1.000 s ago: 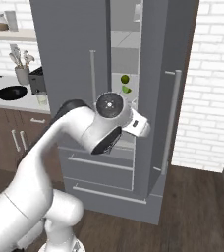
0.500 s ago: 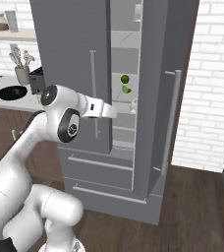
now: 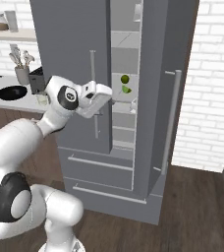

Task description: Grab a lemon wedge from the fridge and one ice cube from the ice bowl, and put them in the glass of lemonade.

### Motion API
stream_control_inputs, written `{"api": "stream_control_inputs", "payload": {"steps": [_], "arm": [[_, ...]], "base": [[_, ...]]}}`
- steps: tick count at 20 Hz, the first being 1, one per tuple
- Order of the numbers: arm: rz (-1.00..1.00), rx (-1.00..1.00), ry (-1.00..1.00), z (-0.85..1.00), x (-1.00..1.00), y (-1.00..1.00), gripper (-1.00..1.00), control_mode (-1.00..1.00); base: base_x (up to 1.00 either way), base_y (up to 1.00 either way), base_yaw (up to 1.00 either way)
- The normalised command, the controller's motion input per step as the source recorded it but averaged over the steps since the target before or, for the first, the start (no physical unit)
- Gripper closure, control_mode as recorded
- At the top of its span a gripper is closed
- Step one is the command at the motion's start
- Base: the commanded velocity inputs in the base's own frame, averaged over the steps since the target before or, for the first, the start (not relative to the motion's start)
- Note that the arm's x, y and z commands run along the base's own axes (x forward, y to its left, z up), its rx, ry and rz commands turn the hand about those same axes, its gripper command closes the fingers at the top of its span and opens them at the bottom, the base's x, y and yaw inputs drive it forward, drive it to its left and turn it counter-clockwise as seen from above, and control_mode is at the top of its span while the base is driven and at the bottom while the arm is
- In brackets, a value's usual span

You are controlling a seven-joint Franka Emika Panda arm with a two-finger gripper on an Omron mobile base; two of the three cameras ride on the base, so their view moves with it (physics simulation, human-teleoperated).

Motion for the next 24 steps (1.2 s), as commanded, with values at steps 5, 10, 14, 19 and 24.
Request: {"api": "stream_control_inputs", "payload": {"steps": [5,10,14,19,24], "arm": [[-0.08,-0.08,0.06,-0.25,0.08,-0.62,-1.0,-1.0],[-0.09,-0.04,0.05,-0.03,0.38,-0.77,-1.0,-1.0],[-0.11,-0.02,0.11,0.0,0.13,-0.91,-1.0,-1.0],[-0.14,0.0,0.11,0.0,0.0,-1.0,-1.0,-1.0],[-0.15,0.0,0.04,0.0,0.0,-1.0,-1.0,-1.0]], "base": [[0.0,0.0,0.0],[0.0,0.0,0.0],[0.0,0.0,0.0],[0.0,0.0,0.0],[0.0,0.0,0.0]]}}
